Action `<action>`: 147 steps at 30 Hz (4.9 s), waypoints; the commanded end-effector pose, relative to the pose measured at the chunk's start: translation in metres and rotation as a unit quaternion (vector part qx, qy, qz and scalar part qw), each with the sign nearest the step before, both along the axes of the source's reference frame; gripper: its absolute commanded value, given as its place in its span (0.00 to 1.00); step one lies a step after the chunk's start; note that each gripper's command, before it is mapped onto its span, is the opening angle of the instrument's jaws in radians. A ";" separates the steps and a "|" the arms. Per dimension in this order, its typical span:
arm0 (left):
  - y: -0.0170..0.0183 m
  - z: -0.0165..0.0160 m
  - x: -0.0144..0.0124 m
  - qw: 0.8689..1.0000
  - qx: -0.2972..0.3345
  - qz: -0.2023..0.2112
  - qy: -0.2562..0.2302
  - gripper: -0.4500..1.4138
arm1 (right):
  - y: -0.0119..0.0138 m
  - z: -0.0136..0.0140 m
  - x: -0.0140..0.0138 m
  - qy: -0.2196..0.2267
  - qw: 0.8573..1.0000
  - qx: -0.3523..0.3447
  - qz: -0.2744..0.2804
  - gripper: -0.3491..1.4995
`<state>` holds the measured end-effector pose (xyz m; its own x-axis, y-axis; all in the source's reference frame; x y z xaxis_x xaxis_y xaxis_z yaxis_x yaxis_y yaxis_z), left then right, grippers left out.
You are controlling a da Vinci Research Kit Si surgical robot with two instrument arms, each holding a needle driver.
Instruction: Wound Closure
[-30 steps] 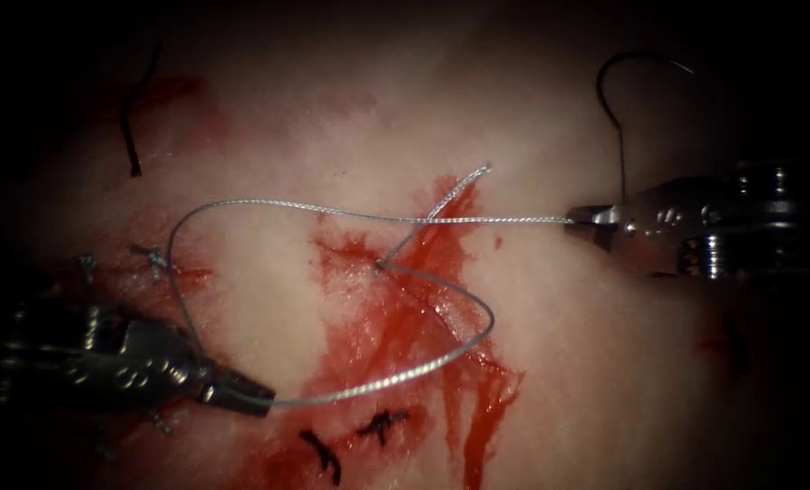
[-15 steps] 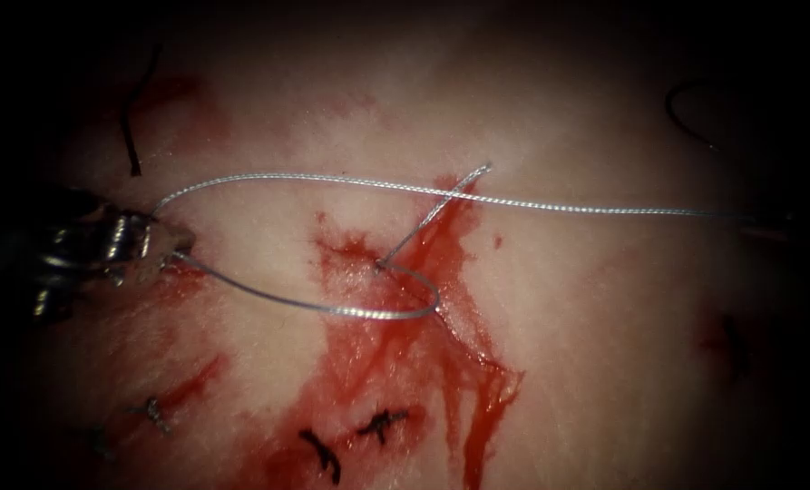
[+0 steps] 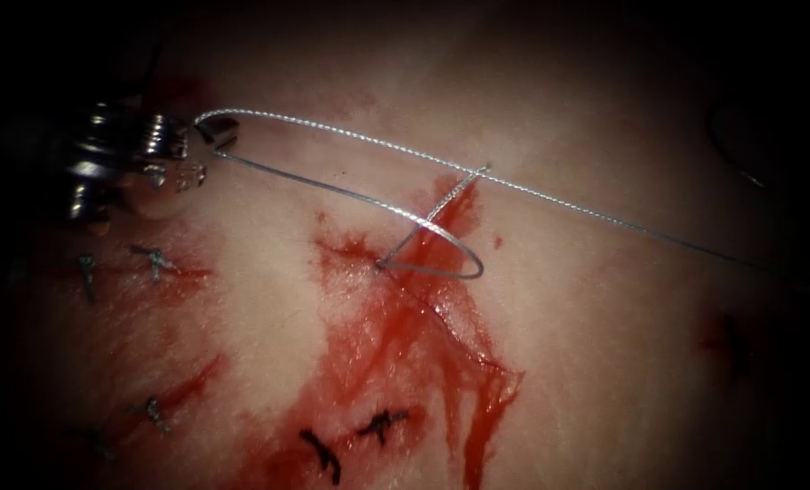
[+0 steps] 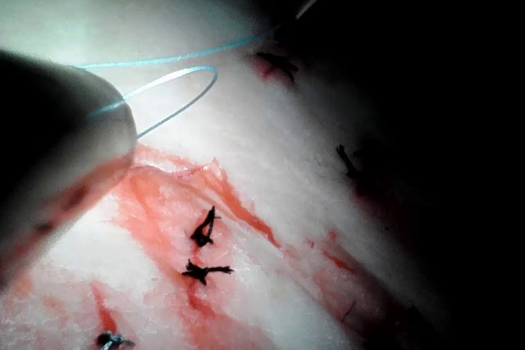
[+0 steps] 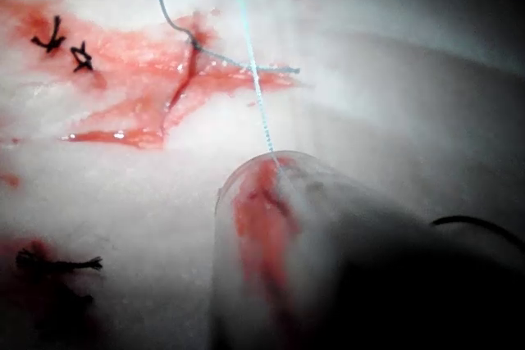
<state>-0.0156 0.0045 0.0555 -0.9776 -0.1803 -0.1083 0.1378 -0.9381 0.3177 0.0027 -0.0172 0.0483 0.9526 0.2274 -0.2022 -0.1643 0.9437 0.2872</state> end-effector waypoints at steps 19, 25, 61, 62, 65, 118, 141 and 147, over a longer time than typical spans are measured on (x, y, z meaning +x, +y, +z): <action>-0.0006 0.0023 -0.0044 0.939 -0.044 0.279 -0.197 0.00 | 0.0036 -0.0027 0.0074 0.136 0.974 -0.009 0.183 0.55; 0.0000 0.0007 -0.0058 0.929 -0.074 0.279 -0.232 0.00 | 0.0035 -0.0014 0.0131 0.209 0.941 0.002 0.266 0.55; -0.0019 0.0086 -0.0091 0.989 0.028 -0.010 -0.144 0.00 | -0.0011 0.0026 0.0288 0.493 0.766 -0.064 0.408 0.00; -0.0025 0.0088 -0.0091 0.990 0.030 -0.014 -0.136 0.00 | -0.0007 0.0024 0.0287 0.488 0.763 -0.071 0.417 0.00; -0.0033 0.0090 -0.0090 0.991 0.030 -0.025 -0.126 0.00 | 0.0001 0.0021 0.0282 0.473 0.754 -0.096 0.446 0.00; -0.0022 0.0053 -0.0085 0.990 -0.101 0.058 -0.080 0.00 | -0.0010 0.0127 0.0272 0.166 0.683 0.173 0.690 0.38; -0.0021 0.0050 -0.0085 0.991 -0.099 0.051 -0.080 0.00 | -0.0018 0.0108 0.0260 0.156 0.665 0.188 0.706 0.28; -0.0021 0.0050 -0.0085 0.991 -0.099 0.050 -0.079 0.00 | -0.0017 0.0114 0.0256 0.152 0.660 0.187 0.712 0.33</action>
